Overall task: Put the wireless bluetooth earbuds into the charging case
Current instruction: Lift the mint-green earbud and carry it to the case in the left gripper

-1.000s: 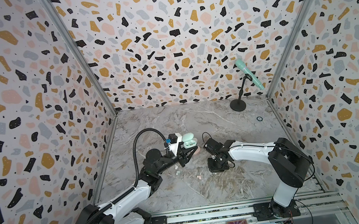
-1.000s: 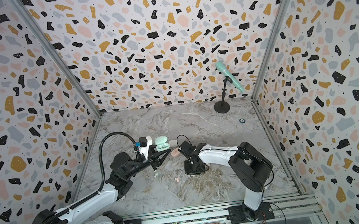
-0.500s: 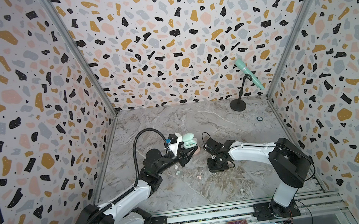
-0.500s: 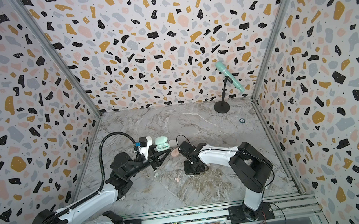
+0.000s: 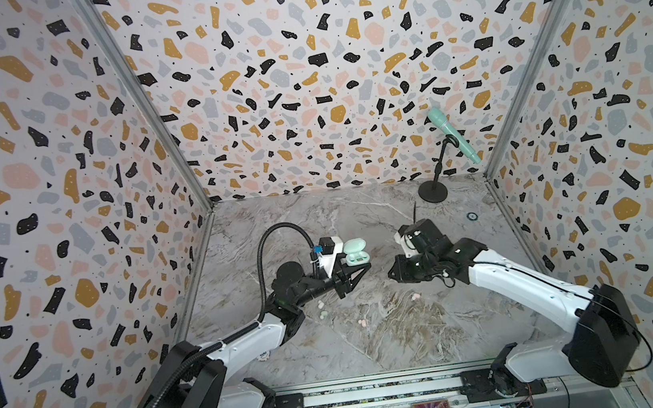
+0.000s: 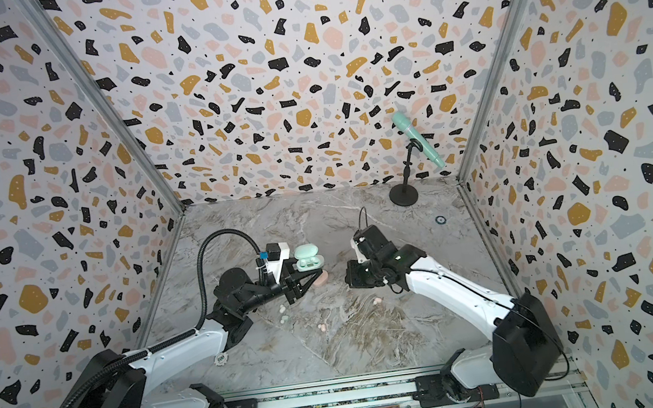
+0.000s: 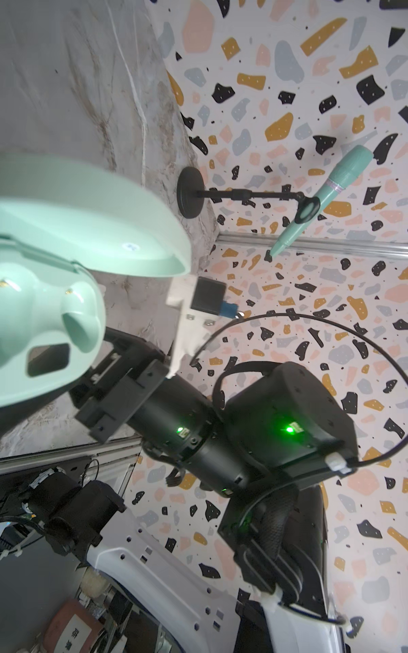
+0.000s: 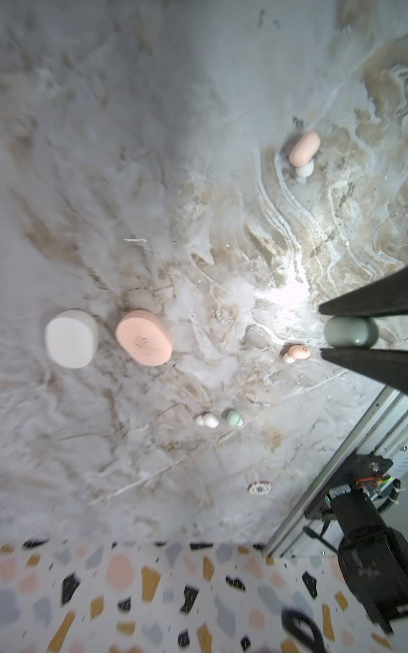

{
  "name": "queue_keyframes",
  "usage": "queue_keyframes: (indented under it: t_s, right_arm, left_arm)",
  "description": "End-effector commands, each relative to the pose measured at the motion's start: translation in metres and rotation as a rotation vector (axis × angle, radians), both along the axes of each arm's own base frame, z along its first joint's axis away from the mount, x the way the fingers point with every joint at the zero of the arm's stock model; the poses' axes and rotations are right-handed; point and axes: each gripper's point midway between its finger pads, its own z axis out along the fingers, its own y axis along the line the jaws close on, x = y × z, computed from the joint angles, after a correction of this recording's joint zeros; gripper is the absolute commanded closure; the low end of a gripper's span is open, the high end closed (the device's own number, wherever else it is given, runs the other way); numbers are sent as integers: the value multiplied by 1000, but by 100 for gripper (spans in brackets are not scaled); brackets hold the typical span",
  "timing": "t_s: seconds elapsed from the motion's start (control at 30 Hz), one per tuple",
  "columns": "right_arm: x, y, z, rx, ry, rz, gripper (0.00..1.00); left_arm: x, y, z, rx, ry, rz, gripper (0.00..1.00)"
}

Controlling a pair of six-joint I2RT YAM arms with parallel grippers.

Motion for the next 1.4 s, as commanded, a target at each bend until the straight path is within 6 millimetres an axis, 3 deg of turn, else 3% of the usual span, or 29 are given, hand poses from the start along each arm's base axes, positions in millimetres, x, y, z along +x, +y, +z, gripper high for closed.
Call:
queue_keyframes:
  t_s: [0.0,0.23,0.4,0.67,0.83,1.37]
  right_arm:
    - [-3,-10,43,76,-98,87,89]
    - [-10,-22,119,216,-272,198,89]
    - [-24,-24,153,331,-348,277,89]
    - [-40,-12,166,437,-371,379,89]
    - [-46,3,162,444,-359,422,89]
    - [-40,24,149,431,-342,460,90]
  left_arm:
    - [-11,-14,35,-79,-118,-80,54]
    - [-18,-37,47,-104,-163,-162,53]
    - [-18,-48,46,-114,-178,-196,53]
    - [-18,-56,43,-109,-186,-232,53]
    - [-19,-55,42,-104,-186,-235,53]
    - [-26,-56,42,-72,-189,-263,54]
